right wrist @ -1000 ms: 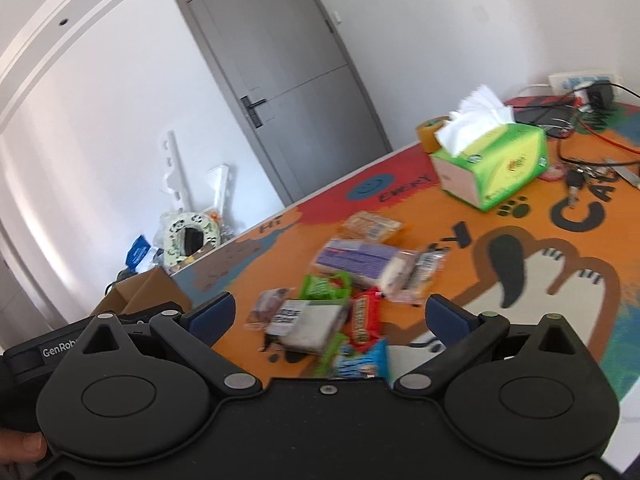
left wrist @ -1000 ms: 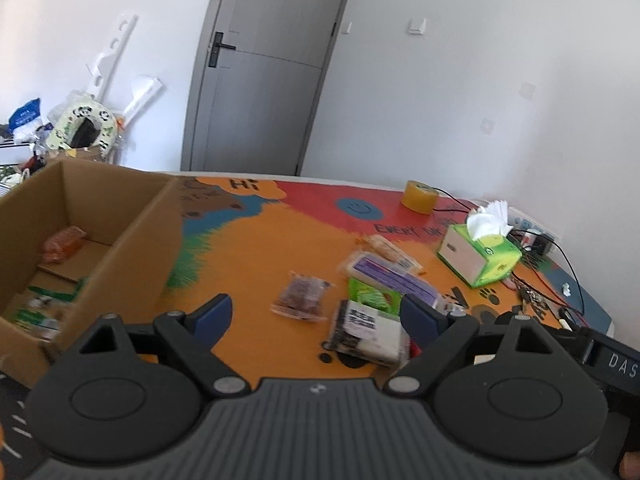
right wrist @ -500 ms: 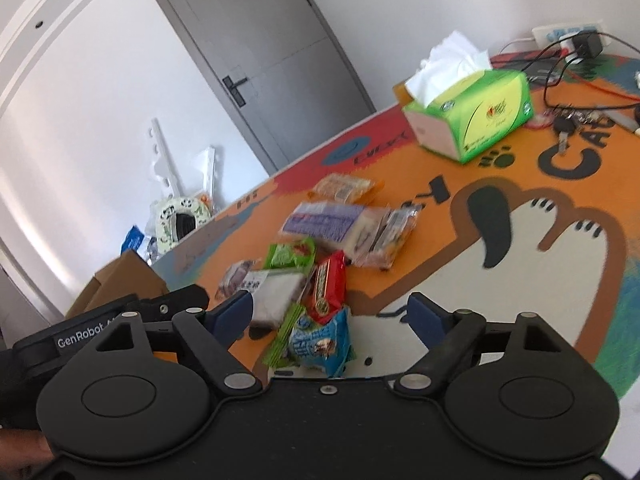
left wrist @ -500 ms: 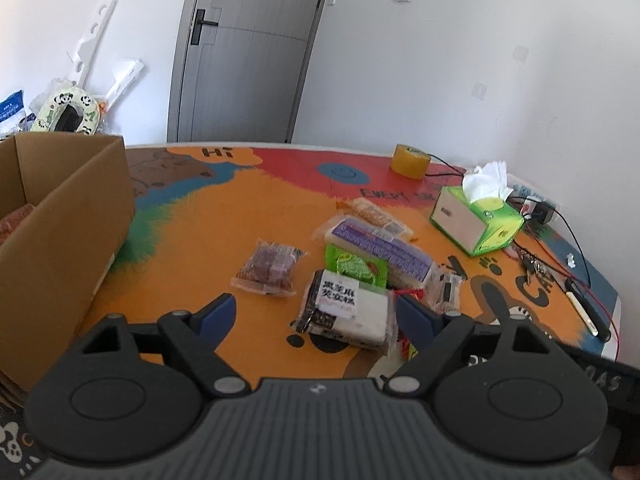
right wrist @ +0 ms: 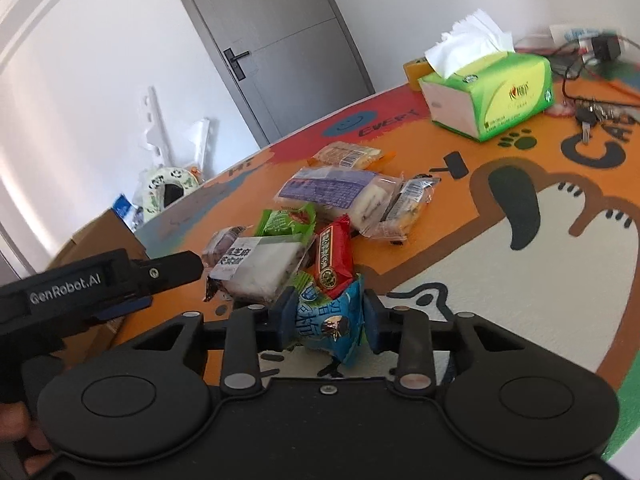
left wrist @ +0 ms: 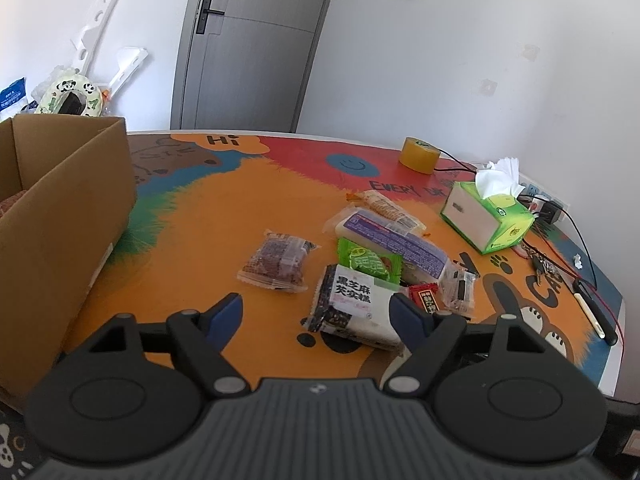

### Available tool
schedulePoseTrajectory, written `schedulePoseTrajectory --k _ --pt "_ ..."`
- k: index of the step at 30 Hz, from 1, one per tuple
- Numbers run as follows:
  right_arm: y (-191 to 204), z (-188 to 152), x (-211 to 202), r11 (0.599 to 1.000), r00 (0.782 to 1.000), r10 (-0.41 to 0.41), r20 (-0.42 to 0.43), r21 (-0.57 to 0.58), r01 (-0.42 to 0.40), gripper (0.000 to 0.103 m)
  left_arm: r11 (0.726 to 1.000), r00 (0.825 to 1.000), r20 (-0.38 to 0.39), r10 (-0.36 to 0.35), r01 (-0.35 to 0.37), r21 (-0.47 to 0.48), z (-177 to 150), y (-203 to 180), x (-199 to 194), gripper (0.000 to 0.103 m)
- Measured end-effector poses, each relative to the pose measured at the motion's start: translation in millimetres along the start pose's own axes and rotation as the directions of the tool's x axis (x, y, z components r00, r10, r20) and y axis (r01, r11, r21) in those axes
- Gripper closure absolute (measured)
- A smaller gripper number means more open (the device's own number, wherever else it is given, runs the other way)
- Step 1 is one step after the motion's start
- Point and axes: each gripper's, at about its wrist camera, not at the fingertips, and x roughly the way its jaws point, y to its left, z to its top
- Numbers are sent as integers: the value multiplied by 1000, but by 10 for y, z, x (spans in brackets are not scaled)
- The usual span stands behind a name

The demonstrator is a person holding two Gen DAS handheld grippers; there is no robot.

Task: Organize snacks
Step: 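Move the right tool back to the snack pile and grasp a blue chip bag, then grasp the white black-sesame cake pack with the left tool while the right tool lifts the blue bag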

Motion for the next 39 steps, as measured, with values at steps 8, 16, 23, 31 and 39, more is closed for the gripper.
schedulePoseTrajectory --k 8,16,23,31,39 --pt "-206 65 -90 998 998 -36 44 59 33 70 999 1000 -17 -1 2 40 2 -144 141 23" --pt "-360 104 -78 995 997 -54 58 93 48 70 997 999 -48 15 -11 80 23 -256 370 21" --pt "-461 145 -118 992 994 -70 78 111 61 70 991 998 -63 27 -18 134 17 -437 517 20" --pt "-497 131 -106 992 994 -68 81 107 59 66 975 992 -89 85 -64 213 -76 -520 706 16" --pt "-432 84 -97 995 994 -64 86 76 57 65 980 996 -73 56 -41 193 -74 -486 651 36"
